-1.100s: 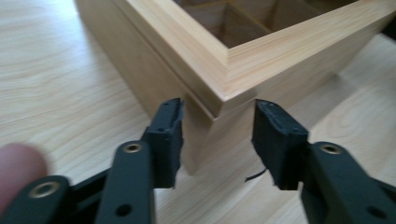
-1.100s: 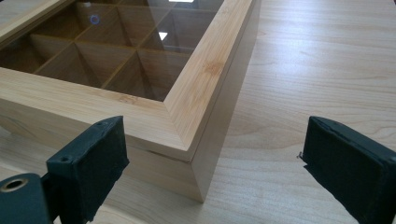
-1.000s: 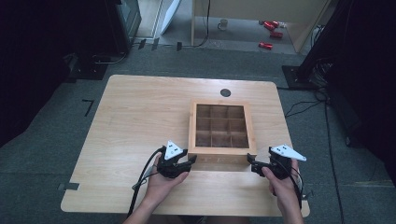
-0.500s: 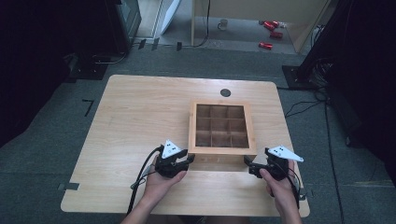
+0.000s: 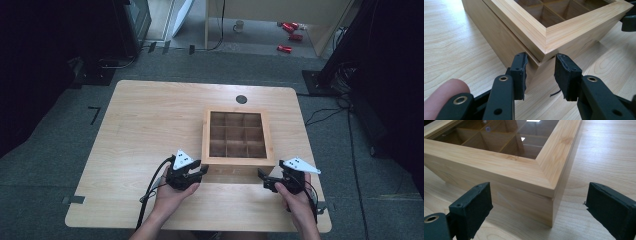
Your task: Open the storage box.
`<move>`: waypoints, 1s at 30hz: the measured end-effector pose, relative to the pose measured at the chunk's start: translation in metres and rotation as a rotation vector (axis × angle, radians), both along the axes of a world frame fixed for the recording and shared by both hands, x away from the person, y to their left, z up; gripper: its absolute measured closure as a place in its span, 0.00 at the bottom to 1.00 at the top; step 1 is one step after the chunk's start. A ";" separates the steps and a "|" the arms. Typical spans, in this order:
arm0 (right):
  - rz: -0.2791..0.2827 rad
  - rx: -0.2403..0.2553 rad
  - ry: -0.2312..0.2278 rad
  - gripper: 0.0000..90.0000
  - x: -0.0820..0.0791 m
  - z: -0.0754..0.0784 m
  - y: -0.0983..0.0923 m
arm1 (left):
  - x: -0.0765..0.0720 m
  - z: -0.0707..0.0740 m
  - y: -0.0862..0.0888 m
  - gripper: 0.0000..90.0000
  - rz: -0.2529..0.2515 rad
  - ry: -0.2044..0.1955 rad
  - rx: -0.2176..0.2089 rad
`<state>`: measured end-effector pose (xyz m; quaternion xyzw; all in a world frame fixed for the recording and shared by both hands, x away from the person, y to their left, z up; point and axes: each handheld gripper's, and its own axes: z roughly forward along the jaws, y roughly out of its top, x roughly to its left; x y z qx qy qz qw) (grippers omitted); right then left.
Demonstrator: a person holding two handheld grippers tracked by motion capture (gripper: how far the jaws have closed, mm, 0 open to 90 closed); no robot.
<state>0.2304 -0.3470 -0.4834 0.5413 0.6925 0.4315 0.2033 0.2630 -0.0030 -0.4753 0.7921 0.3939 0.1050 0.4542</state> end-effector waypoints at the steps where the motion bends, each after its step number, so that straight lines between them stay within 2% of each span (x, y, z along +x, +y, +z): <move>1: 0.002 0.001 0.000 0.07 0.000 -0.001 0.000 | 0.000 0.000 0.000 0.70 0.000 0.000 0.000; 5: 0.002 -0.002 0.005 0.08 0.000 -0.003 0.002 | 0.000 0.001 0.000 0.70 -0.004 -0.004 -0.001; 8: -0.007 0.009 -0.012 0.13 -0.001 -0.003 0.003 | 0.000 0.002 0.000 0.70 -0.007 -0.010 0.000; 13: -0.004 0.018 -0.013 0.15 0.000 -0.004 0.004 | 0.000 0.003 0.000 0.69 -0.009 -0.013 0.001; 15: 0.003 0.009 -0.017 0.19 -0.001 -0.004 0.006 | 0.000 0.003 0.000 0.69 -0.010 -0.013 0.000; 16: 0.001 -0.006 -0.032 0.26 -0.002 -0.004 0.007 | 0.001 0.003 0.000 0.69 -0.010 -0.013 -0.001; 17: 0.001 -0.006 -0.032 0.26 -0.002 -0.004 0.007 | 0.001 0.003 0.000 0.69 -0.010 -0.013 -0.001; 20: 0.001 -0.006 -0.067 0.35 -0.004 -0.002 0.008 | 0.000 0.003 0.000 0.69 -0.010 -0.014 -0.001; 26: 0.000 -0.024 -0.083 0.39 -0.007 -0.001 0.008 | 0.001 0.003 0.001 0.69 -0.012 -0.014 -0.006; 30: -0.002 -0.050 -0.100 0.40 -0.008 -0.001 0.009 | 0.001 0.003 0.001 0.65 -0.024 -0.015 -0.016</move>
